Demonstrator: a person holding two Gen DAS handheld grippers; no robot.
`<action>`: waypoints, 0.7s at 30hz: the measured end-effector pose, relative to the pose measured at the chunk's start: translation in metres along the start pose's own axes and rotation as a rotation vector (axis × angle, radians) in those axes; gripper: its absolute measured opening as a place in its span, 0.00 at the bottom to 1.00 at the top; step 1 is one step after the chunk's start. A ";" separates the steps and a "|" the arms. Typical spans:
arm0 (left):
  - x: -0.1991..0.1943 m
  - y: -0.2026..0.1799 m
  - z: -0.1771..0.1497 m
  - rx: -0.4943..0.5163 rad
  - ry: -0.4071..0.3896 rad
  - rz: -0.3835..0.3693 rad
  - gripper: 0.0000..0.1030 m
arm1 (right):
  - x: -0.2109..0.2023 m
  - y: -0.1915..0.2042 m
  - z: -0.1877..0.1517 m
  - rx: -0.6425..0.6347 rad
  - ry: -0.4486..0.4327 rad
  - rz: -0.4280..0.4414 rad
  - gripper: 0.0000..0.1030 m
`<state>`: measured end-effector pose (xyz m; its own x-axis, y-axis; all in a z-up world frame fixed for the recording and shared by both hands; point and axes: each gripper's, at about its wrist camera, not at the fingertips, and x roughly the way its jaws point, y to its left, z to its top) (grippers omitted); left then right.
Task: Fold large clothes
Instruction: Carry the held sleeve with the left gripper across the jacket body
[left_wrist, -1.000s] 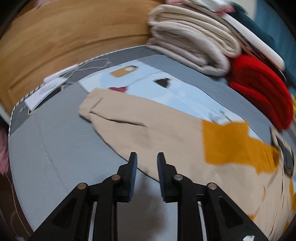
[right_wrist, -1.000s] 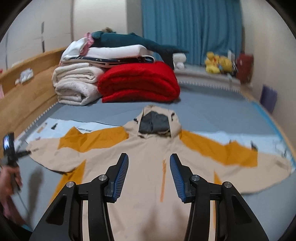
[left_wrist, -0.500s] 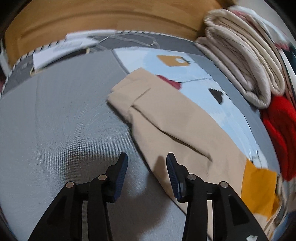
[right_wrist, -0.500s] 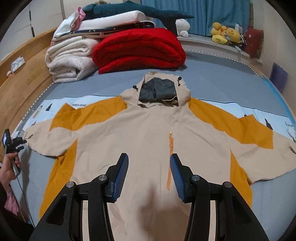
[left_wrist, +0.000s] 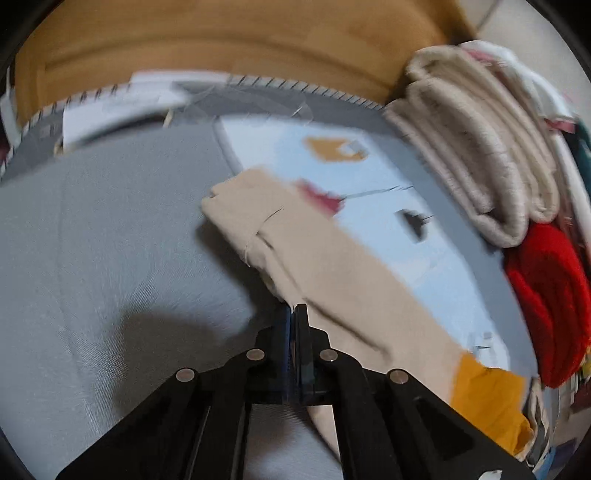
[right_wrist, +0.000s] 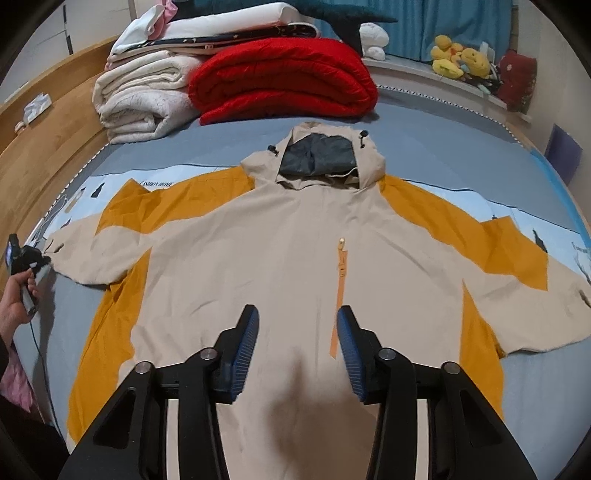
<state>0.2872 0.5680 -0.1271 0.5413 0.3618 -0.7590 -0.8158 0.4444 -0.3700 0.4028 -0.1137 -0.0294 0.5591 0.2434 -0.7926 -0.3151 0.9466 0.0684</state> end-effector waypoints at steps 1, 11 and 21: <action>-0.012 -0.009 0.001 0.020 -0.024 -0.014 0.00 | -0.003 -0.001 0.000 0.005 -0.006 -0.001 0.42; -0.172 -0.186 -0.089 0.399 -0.144 -0.379 0.00 | -0.045 -0.023 -0.025 0.088 -0.028 -0.012 0.43; -0.219 -0.317 -0.284 0.774 0.151 -0.670 0.00 | -0.076 -0.045 -0.040 0.179 -0.079 -0.063 0.43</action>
<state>0.3697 0.1150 0.0048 0.7616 -0.2365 -0.6033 0.0263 0.9415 -0.3360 0.3441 -0.1832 0.0034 0.6339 0.1912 -0.7494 -0.1397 0.9813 0.1322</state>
